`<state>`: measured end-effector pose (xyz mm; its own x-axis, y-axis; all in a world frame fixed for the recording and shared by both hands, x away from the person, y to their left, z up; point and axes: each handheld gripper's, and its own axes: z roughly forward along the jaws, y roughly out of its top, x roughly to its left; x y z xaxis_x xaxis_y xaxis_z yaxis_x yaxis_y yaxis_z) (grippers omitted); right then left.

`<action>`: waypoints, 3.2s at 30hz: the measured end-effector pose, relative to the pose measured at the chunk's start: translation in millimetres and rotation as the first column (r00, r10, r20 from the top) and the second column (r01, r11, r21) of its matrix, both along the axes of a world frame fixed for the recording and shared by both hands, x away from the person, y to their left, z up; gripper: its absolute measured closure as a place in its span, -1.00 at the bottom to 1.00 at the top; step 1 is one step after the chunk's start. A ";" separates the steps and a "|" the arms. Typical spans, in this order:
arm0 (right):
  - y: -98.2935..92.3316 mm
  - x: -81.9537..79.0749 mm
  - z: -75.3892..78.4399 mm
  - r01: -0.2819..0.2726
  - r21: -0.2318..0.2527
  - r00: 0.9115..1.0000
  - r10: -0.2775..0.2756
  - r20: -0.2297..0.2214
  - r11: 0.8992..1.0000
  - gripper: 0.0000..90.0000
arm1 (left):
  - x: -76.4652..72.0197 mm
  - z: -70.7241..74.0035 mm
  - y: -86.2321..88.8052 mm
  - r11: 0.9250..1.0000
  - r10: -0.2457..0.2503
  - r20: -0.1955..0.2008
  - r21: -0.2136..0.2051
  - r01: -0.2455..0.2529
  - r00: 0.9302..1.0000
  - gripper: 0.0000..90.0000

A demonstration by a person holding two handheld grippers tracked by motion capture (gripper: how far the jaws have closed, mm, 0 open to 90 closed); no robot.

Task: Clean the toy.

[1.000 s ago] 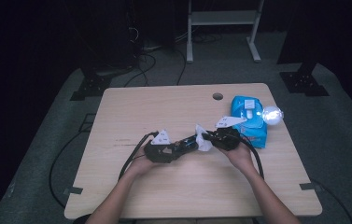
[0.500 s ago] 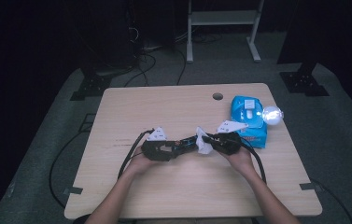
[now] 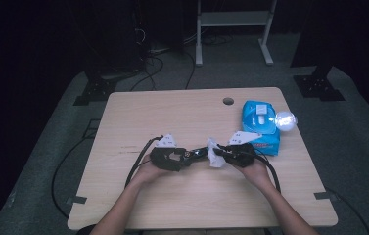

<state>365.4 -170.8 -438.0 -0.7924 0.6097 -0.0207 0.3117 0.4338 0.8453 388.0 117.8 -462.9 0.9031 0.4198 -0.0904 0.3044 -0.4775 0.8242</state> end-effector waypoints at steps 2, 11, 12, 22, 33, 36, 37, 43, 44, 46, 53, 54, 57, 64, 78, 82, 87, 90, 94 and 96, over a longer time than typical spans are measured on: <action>-0.5 -1.1 0.0 0.001 0.001 1.000 -0.001 -0.006 1.000 0.82 | -1.0 0.3 -0.6 1.000 -0.002 0.004 -0.001 0.002 1.000 -0.14; -0.5 -13.3 -8.3 -0.033 -0.023 0.998 0.032 -0.052 0.999 0.82 | -9.6 -0.6 -4.7 0.998 -0.018 0.102 0.063 0.011 0.995 -0.33; -0.3 -13.6 -7.6 -0.041 -0.019 0.998 0.040 -0.056 0.999 0.82 | -10.0 -0.2 -4.3 0.999 -0.026 0.103 0.050 0.021 0.994 -0.33; 11.3 0.6 -15.8 0.003 0.006 0.997 -0.003 -0.075 1.000 0.81 | -14.3 0.8 -5.4 0.995 -0.050 0.158 0.089 0.036 0.986 -0.39; 7.9 0.4 -24.8 0.008 0.012 0.997 -0.007 -0.077 1.000 0.79 | -7.7 -5.3 -2.1 0.997 -0.017 0.104 0.082 0.009 0.994 -0.71; 7.2 0.8 -26.2 0.011 0.015 0.997 -0.010 -0.078 1.000 0.79 | -5.1 -10.1 -3.8 0.993 -0.018 0.082 0.119 0.008 0.996 -0.76; 7.2 0.7 -26.3 0.011 0.014 0.997 -0.010 -0.077 1.000 0.79 | -4.4 -11.0 -4.4 0.992 -0.020 0.075 0.126 0.011 0.997 -0.76; 6.6 3.2 -27.8 0.022 0.024 0.997 -0.020 -0.071 0.999 0.79 | -7.9 -11.6 -10.3 0.988 -0.058 0.071 0.144 0.047 0.996 -0.55; 6.7 3.6 -28.0 0.027 0.025 0.997 -0.025 -0.075 0.999 0.79 | -8.9 -10.6 -10.9 0.987 -0.060 0.079 0.157 0.047 0.995 -0.54; 7.9 2.9 -27.5 0.030 0.021 0.997 -0.029 -0.073 0.999 0.79 | -11.0 -10.3 -12.5 0.985 -0.056 0.086 0.168 0.041 0.995 -0.53; 38.6 -10.8 -22.0 -0.055 0.068 0.996 0.060 -0.063 0.996 0.79 | -15.8 -9.5 -19.3 0.981 -0.060 0.122 0.190 0.036 0.991 -0.50; 45.8 -13.5 -21.2 -0.072 0.074 0.996 0.076 -0.053 0.995 0.79 | -16.8 -9.8 -20.1 0.981 -0.057 0.120 0.192 0.033 0.991 -0.50; 59.1 -19.3 -18.6 -0.104 0.079 0.994 0.107 -0.036 0.991 0.79 | -16.0 -10.0 -19.1 0.982 -0.059 0.120 0.183 0.037 0.991 -0.50; 37.0 -14.3 -20.9 -0.038 0.025 0.999 0.038 -0.029 0.999 0.79 | -16.8 -10.4 -18.5 0.983 -0.058 0.122 0.179 0.036 0.991 -0.49; 46.7 -17.5 -20.2 -0.092 0.071 0.994 0.095 -0.048 0.993 0.78 | -17.4 -10.1 -19.5 0.983 -0.054 0.119 0.182 0.032 0.991 -0.49; 27.9 -9.8 -23.2 -0.021 0.040 0.998 0.024 -0.059 0.999 0.79 | -17.2 -10.3 -18.7 0.983 -0.057 0.118 0.180 0.035 0.991 -0.49; 4.1 0.8 -26.6 0.038 0.028 0.995 -0.036 -0.095 0.999 0.78 | -18.5 -9.0 -18.8 0.981 -0.070 0.128 0.188 0.045 0.989 -0.48; -0.7 2.4 -26.3 0.067 0.000 0.994 -0.067 -0.085 0.998 0.78 | -18.0 -9.6 -18.2 0.982 -0.068 0.121 0.183 0.045 0.990 -0.48; -7.4 4.9 -27.6 0.088 -0.005 0.991 -0.088 -0.101 0.996 0.78 | -18.4 -9.2 -18.6 0.981 -0.070 0.127 0.186 0.045 0.989 -0.48; -8.1 4.8 -27.2 0.089 -0.015 0.991 -0.090 -0.098 0.996 0.78 | -18.2 -9.3 -18.4 0.982 -0.070 0.126 0.185 0.046 0.989 -0.48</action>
